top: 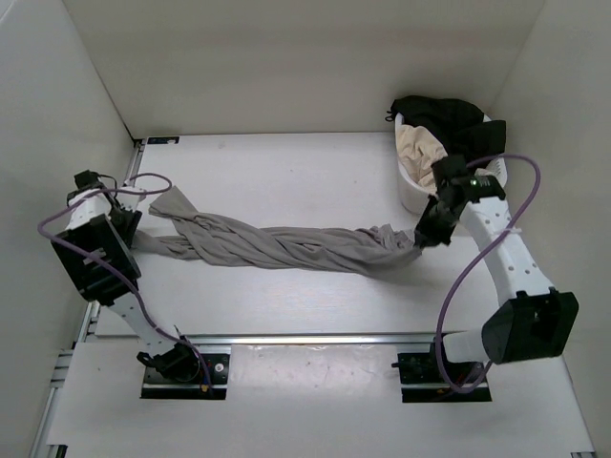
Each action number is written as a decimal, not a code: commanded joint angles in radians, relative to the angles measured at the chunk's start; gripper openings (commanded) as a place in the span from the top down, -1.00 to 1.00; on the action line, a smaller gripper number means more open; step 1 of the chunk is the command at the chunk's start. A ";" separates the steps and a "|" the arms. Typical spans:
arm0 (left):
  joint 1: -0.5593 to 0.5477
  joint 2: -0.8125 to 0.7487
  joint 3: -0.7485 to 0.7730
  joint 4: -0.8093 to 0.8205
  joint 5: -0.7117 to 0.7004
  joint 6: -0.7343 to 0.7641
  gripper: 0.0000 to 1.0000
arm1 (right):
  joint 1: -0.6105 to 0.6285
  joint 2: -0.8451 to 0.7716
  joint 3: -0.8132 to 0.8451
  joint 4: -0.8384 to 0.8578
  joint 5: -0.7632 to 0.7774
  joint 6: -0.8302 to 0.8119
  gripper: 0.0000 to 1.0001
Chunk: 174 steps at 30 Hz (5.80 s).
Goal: Fold and stack the trousers
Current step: Flatten the trousers out
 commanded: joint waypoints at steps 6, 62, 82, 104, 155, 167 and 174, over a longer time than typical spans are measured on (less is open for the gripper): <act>-0.011 -0.223 0.045 -0.061 0.259 0.047 -0.61 | -0.002 -0.213 -0.278 0.058 0.107 0.005 1.00; 0.068 -0.086 0.273 -0.179 -0.006 -0.143 0.72 | -0.483 -0.164 -0.248 0.182 0.039 -0.119 1.00; 0.117 -0.050 0.379 -0.189 0.204 -0.203 0.72 | -0.511 -0.026 -0.192 0.259 0.013 -0.116 1.00; 0.269 -0.161 -0.216 -0.021 0.064 -0.040 -0.54 | -0.592 -0.163 -0.613 0.204 0.181 -0.033 -0.27; -0.304 0.052 0.228 -0.048 0.235 -0.111 -0.84 | -0.186 0.110 -0.208 0.187 0.169 -0.111 -0.40; -0.352 0.268 0.223 0.045 0.024 -0.089 0.14 | -0.241 0.368 -0.191 0.396 0.075 -0.120 -0.27; -0.286 0.199 0.185 0.125 -0.054 -0.184 0.72 | -0.268 0.278 -0.289 0.396 0.085 -0.108 1.00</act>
